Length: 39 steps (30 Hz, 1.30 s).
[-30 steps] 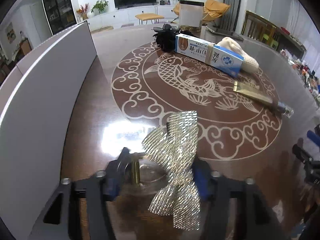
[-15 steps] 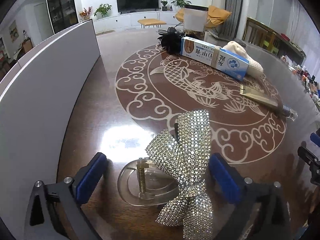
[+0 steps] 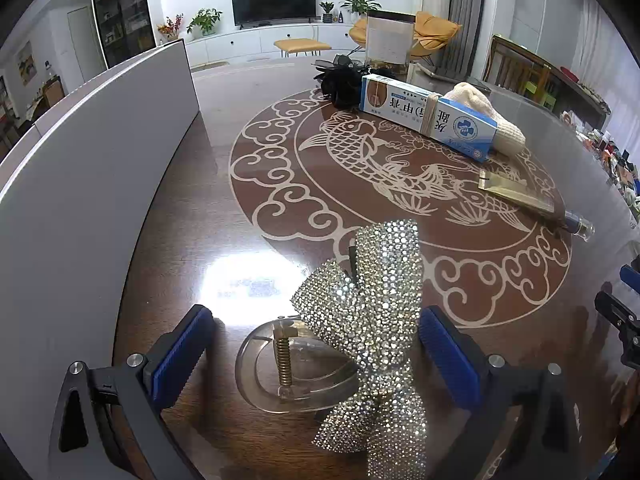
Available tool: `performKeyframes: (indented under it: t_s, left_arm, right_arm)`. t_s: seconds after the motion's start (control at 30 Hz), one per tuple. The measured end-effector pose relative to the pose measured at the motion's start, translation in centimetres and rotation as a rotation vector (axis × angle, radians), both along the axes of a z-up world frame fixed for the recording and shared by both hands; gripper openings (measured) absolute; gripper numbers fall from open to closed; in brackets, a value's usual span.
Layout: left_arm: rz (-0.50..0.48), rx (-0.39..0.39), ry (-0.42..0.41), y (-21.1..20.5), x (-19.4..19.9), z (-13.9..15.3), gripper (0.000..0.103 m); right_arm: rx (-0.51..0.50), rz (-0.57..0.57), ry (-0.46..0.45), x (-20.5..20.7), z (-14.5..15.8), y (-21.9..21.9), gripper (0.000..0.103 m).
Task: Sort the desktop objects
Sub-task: 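Lift the bow clip with the left tool while the right tool approaches the gold tube, then grasp the gold tube with glass cap with the right tool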
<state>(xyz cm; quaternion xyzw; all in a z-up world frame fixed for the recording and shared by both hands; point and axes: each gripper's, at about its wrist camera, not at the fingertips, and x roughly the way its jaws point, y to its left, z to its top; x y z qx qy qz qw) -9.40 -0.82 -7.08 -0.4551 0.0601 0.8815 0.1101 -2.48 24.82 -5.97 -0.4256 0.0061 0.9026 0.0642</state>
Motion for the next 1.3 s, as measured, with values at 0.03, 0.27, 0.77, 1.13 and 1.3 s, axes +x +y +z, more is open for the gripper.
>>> performKeyframes:
  t_s: [0.03,0.27,0.77,1.13,1.3]
  left_arm:
    - [0.0,0.0,0.0,0.0,0.0,0.0,0.103]
    - [-0.001,0.0,0.0,0.0,0.0,0.0,0.103]
    - [-0.071,-0.03,-0.108,0.0,-1.1,0.3,0.103]
    - [-0.108,-0.025,-0.086,0.6,0.2,1.7,0.05]
    - [-0.128,0.006,-0.042,0.7,2.4,3.6,0.05]
  right_arm:
    - [-0.003,0.0,0.002,0.0,0.0,0.0,0.103]
    - [-0.166,0.109,0.043,0.5,0.4,1.1,0.103]
    - [-0.032,0.594,-0.293,-12.3,1.0,-3.3,0.102]
    - [-0.016,0.637,-0.448,-13.9,0.6,-5.8,0.03]
    - [-0.126,0.61,-0.434,-12.4,2.1,-4.7,0.03]
